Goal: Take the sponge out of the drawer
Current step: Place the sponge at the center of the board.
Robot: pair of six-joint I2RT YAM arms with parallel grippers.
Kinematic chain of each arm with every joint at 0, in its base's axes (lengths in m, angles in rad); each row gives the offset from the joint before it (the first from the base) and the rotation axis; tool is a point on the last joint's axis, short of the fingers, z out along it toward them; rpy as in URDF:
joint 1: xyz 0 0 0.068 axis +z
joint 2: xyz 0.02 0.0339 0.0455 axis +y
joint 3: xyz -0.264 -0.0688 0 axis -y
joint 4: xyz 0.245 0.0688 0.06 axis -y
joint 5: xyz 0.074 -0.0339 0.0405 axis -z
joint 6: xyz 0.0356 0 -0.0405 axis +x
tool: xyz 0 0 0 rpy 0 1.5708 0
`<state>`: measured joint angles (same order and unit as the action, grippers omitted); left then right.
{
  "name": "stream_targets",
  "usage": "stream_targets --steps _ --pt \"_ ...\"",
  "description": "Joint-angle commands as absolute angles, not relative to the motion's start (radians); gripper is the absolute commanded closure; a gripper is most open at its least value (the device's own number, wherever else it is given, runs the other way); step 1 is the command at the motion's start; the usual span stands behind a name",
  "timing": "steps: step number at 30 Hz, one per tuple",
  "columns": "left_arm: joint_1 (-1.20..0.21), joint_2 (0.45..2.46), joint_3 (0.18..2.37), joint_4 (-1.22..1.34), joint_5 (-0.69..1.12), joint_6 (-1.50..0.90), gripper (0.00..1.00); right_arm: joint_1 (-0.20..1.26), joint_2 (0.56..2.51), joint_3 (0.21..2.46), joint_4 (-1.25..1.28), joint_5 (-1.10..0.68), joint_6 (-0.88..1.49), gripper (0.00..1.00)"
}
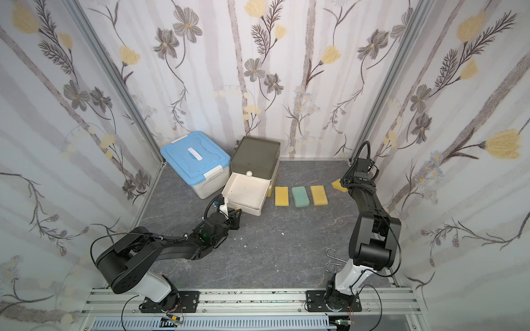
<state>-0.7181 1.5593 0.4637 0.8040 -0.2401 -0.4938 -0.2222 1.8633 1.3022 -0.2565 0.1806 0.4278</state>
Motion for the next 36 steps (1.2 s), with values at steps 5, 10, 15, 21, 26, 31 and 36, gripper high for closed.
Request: stream_targets --steps 5,10,15,21,26,31,36 --pt "-0.715 1.579 0.476 0.781 -0.241 -0.493 0.79 -0.206 1.871 1.313 -0.190 0.200 0.489 0.95" --pt "-0.716 1.580 0.474 0.785 -0.237 -0.493 0.79 -0.186 1.879 1.317 -0.218 0.245 0.476 0.91" --pt "-0.715 1.574 0.463 0.797 -0.236 -0.495 0.79 -0.168 1.875 1.263 -0.206 0.291 0.497 0.91" --pt "-0.715 1.565 0.454 0.796 -0.236 -0.492 0.79 -0.158 1.883 1.244 -0.197 0.336 0.499 0.91" --pt "-0.715 1.565 0.449 0.803 -0.236 -0.495 0.79 -0.144 1.909 1.234 -0.203 0.360 0.513 0.89" --pt "-0.715 1.567 0.450 0.804 -0.232 -0.495 0.79 -0.141 1.924 1.204 -0.209 0.373 0.529 0.87" --pt "-0.715 1.569 0.449 0.811 -0.229 -0.497 0.79 -0.141 1.920 1.157 -0.203 0.383 0.537 0.86"
